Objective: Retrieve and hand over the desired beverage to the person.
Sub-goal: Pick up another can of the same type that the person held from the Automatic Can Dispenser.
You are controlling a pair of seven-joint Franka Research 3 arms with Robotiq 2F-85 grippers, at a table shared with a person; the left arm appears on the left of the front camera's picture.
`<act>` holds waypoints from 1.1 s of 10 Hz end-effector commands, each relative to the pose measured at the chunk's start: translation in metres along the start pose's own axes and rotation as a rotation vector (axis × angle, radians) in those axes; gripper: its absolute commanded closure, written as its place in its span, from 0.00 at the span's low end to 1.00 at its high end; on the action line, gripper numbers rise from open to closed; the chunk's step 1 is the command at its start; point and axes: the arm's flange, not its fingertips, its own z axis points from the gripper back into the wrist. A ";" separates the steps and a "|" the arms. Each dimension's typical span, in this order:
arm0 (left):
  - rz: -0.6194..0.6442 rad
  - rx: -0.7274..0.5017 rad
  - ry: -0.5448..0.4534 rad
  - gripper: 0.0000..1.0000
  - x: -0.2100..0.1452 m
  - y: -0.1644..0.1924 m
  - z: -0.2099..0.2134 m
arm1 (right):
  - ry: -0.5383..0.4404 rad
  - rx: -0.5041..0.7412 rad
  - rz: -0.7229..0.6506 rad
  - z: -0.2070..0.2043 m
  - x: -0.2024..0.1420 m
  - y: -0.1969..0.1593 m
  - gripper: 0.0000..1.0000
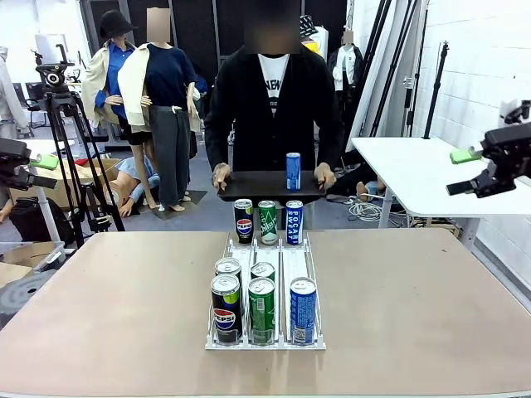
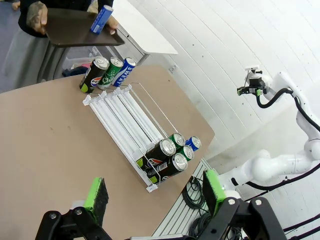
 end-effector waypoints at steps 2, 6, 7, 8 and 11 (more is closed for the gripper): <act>0.003 -0.014 -0.011 0.00 0.000 -0.002 0.000 | 0.003 0.087 -0.057 0.008 -0.004 -0.033 0.00; 0.003 -0.014 -0.011 0.00 0.000 -0.002 0.000 | 0.007 0.064 -0.078 0.006 -0.012 -0.035 0.00; 0.003 -0.014 -0.011 0.00 0.000 -0.002 0.000 | 0.007 0.064 -0.078 0.006 -0.012 -0.035 0.00; 0.003 -0.014 -0.011 0.00 0.000 -0.002 0.000 | 0.007 0.064 -0.078 0.006 -0.012 -0.035 0.00; 0.003 -0.014 -0.011 0.00 0.000 -0.002 0.000 | 0.007 0.064 -0.078 0.006 -0.012 -0.035 0.00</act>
